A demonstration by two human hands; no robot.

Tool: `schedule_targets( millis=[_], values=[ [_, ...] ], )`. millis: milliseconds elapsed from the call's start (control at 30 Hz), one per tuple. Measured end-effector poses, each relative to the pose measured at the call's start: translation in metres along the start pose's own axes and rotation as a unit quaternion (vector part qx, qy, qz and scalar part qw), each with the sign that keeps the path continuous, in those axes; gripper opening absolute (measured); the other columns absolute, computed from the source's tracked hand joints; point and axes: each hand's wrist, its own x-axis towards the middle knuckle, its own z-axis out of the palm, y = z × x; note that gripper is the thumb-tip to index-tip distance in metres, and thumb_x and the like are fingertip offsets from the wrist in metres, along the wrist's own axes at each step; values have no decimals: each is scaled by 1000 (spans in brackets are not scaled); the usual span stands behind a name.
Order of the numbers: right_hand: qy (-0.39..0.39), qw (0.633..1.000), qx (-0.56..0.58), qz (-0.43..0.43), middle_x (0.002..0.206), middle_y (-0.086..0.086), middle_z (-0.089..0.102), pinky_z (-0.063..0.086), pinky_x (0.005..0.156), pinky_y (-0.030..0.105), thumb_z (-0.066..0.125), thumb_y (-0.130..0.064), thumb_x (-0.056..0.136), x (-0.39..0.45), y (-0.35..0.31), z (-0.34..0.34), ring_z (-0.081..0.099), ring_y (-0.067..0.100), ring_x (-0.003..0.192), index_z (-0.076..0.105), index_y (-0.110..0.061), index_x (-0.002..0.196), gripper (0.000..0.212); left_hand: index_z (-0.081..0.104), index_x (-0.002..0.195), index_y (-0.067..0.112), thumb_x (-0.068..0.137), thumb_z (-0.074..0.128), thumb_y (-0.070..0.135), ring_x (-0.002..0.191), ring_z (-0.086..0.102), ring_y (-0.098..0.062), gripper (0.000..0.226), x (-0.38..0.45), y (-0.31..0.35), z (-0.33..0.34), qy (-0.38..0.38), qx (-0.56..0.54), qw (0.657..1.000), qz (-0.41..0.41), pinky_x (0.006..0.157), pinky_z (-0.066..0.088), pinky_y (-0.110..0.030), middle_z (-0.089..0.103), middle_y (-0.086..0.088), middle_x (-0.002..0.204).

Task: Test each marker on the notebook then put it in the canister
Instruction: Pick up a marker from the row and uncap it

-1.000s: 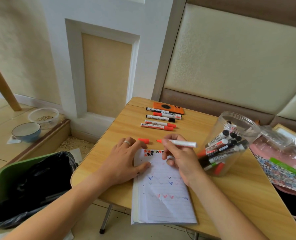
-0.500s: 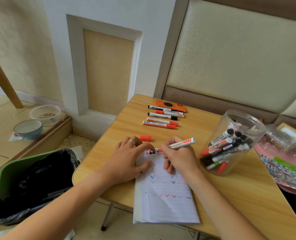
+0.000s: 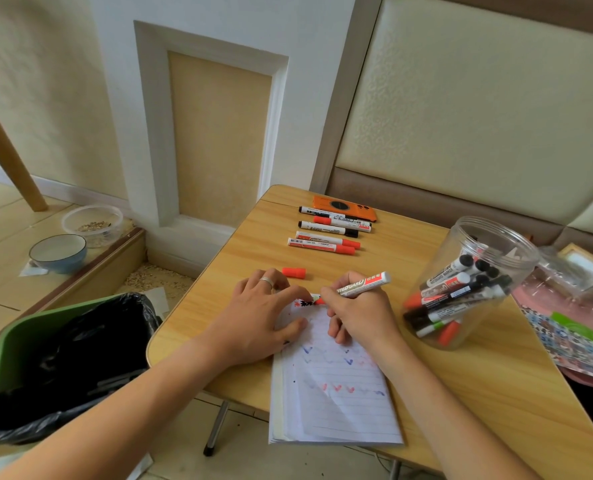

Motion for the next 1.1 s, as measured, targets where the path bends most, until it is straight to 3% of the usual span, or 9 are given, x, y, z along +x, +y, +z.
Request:
schedule_targets(
  millis=[400,767,1100],
  values=[
    [19,1000,12,12,54,4,63,43,42,27,68,-15,92,1,0,1,64,25,45,59,-12,83,14,39,138,55,87,23,72,123,31,-10,57,0,1,-1,-12,13,1000,0,109,28,-36,36,11,127],
    [14,1000,-3,18,55,7,62,41,39,26,68,-13,89,-2,-3,0,58,22,39,59,-9,85,11,38,139,54,86,22,71,124,31,-12,58,0,3,-2,-16,17,1000,-1,108,28,-36,37,9,129],
    [13,1000,2,14,54,3,63,44,43,28,69,-16,93,0,-3,3,63,25,46,60,-9,88,13,40,140,53,87,24,70,122,32,-12,57,0,2,-2,-10,15,1000,2,106,28,-35,38,9,127]
  ],
)
